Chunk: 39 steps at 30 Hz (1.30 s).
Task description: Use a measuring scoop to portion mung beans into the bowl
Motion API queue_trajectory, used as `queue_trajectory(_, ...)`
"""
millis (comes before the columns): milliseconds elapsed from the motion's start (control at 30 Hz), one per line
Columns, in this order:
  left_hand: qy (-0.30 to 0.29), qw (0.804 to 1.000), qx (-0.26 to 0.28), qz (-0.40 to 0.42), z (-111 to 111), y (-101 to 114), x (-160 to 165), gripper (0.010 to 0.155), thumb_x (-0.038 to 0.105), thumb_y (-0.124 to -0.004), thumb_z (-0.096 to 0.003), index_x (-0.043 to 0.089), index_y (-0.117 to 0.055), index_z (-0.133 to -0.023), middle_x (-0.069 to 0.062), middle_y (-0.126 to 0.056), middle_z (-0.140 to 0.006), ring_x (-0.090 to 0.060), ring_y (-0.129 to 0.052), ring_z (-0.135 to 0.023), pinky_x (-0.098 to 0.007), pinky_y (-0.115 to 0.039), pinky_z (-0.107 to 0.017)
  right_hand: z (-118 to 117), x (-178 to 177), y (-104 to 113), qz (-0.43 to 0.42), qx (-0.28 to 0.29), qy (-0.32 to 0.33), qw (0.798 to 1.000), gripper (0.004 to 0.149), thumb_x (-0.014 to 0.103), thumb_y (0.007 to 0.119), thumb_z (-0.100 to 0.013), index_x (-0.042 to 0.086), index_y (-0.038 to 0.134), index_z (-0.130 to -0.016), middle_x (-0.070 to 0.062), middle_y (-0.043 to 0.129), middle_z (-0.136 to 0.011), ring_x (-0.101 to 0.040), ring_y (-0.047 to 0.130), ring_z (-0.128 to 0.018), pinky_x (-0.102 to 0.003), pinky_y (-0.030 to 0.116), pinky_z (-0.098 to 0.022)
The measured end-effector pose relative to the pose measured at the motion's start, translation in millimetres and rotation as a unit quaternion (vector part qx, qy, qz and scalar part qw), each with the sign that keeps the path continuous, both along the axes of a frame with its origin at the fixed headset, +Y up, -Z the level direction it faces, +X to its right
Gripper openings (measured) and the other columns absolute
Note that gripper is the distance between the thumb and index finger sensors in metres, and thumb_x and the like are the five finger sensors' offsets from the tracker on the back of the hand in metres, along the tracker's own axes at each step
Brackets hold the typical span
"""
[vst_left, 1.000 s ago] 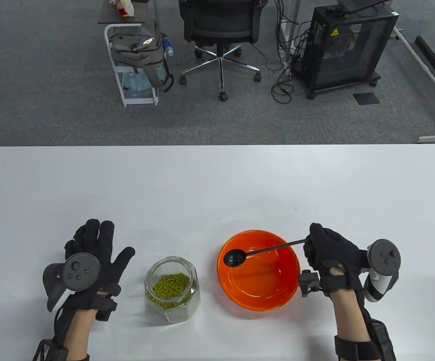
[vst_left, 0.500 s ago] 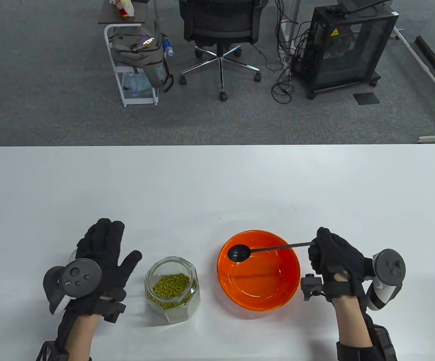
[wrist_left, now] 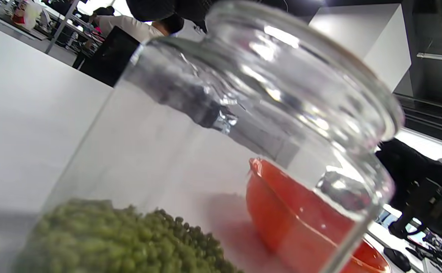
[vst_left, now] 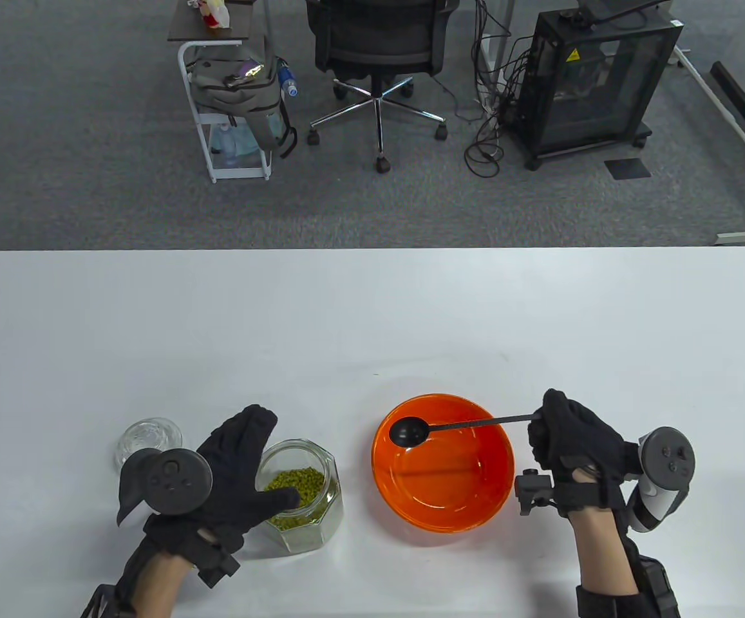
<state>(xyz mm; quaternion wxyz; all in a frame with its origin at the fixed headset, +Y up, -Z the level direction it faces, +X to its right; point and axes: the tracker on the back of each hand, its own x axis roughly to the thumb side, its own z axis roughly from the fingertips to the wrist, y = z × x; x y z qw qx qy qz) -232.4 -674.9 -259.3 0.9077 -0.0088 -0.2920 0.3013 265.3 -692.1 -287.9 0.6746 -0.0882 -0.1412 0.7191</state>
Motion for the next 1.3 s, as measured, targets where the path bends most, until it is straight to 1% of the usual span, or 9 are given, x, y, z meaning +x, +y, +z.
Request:
queue_trajectory(133,-0.012,0.999,-0.014,-0.027,-0.6,-5.8,8.7,0.125,0.091,-0.074,-0.0402,-0.004,-0.033,-0.11,-0.035,-0.036,-0.116,-0.065,-0.046,-0.104,-0.08,-0.042,-0.071,0.0,0.0,0.2,-0.001,0.001,0.001,1.0,0.041,0.046,0.081,-0.048,0.01,0.099,-0.042,-0.012,0.102,-0.032,-0.017,0.098,-0.007,-0.031,0.086,-0.004)
queue_trajectory(367,-0.016,0.998,-0.021,-0.057,-1.2,-9.6,14.8,0.126,0.09,-0.078,-0.039,-0.004,-0.031,-0.109,-0.035,-0.036,-0.115,-0.065,-0.047,-0.104,-0.079,-0.043,-0.071,0.1,-0.8,0.1,-0.001,-0.001,0.006,1.0,0.041,0.046,0.081,-0.048,0.011,0.099,-0.043,-0.012,0.102,-0.032,-0.017,0.098,-0.007,-0.031,0.086,-0.004)
queue_trajectory(600,-0.009,0.997,-0.021,-0.067,-1.8,-10.9,16.7,0.126,0.088,-0.082,-0.039,-0.005,-0.032,-0.109,-0.036,-0.04,-0.114,-0.064,-0.051,-0.103,-0.079,-0.046,-0.071,-0.3,-2.0,-0.1,-0.002,0.0,0.011,1.0,0.041,0.047,0.081,-0.048,0.011,0.099,-0.043,-0.012,0.102,-0.033,-0.017,0.098,-0.007,-0.031,0.086,-0.004)
queue_trajectory(767,-0.008,0.998,-0.039,-0.052,-4.0,-12.7,16.5,0.126,0.085,-0.085,-0.0393,-0.005,-0.032,-0.109,-0.034,-0.042,-0.113,-0.063,-0.055,-0.102,-0.077,-0.049,-0.071,-0.6,-4.4,1.5,-0.003,0.005,0.017,1.0,0.041,0.047,0.081,-0.048,0.011,0.099,-0.043,-0.012,0.102,-0.033,-0.017,0.098,-0.007,-0.031,0.086,-0.004)
queue_trajectory(867,-0.013,0.997,-0.048,-0.051,-5.4,-13.9,16.5,0.127,0.085,-0.086,-0.0392,-0.005,-0.029,-0.109,-0.034,-0.038,-0.113,-0.063,-0.053,-0.102,-0.076,-0.049,-0.071,-2.0,-11.3,4.6,0.005,0.008,0.031,0.999,0.041,0.047,0.081,-0.049,0.011,0.099,-0.043,-0.012,0.102,-0.033,-0.017,0.098,-0.008,-0.031,0.086,-0.004)
queue_trajectory(1033,-0.014,0.997,-0.057,-0.041,-6.4,-15.1,16.0,0.128,0.084,-0.088,-0.0387,-0.005,-0.028,-0.109,-0.033,-0.037,-0.113,-0.063,-0.052,-0.103,-0.075,-0.051,-0.072,-2.0,-27.0,17.7,0.002,0.022,0.047,0.999,0.041,0.047,0.081,-0.049,0.011,0.099,-0.043,-0.012,0.102,-0.033,-0.017,0.098,-0.008,-0.031,0.086,-0.004)
queue_trajectory(1233,-0.013,0.998,-0.058,-0.035,-6.8,-14.6,15.7,0.129,0.084,-0.089,-0.0374,-0.005,-0.029,-0.109,-0.033,-0.041,-0.113,-0.062,-0.055,-0.102,-0.074,-0.054,-0.072,-1.2,-58.8,45.2,0.028,0.046,0.081,0.995,0.041,0.047,0.081,-0.048,0.011,0.099,-0.043,-0.012,0.102,-0.033,-0.017,0.098,-0.008,-0.031,0.086,-0.004)
queue_trajectory(1300,-0.013,0.998,-0.059,-0.032,-7.0,-14.8,15.2,0.129,0.084,-0.09,-0.037,-0.005,-0.03,-0.109,-0.033,-0.041,-0.113,-0.062,-0.055,-0.102,-0.073,-0.054,-0.072,-1.6,-68.8,51.5,0.036,0.051,0.089,0.994,0.041,0.047,0.081,-0.048,0.011,0.099,-0.043,-0.012,0.102,-0.033,-0.017,0.098,-0.008,-0.031,0.086,-0.004)
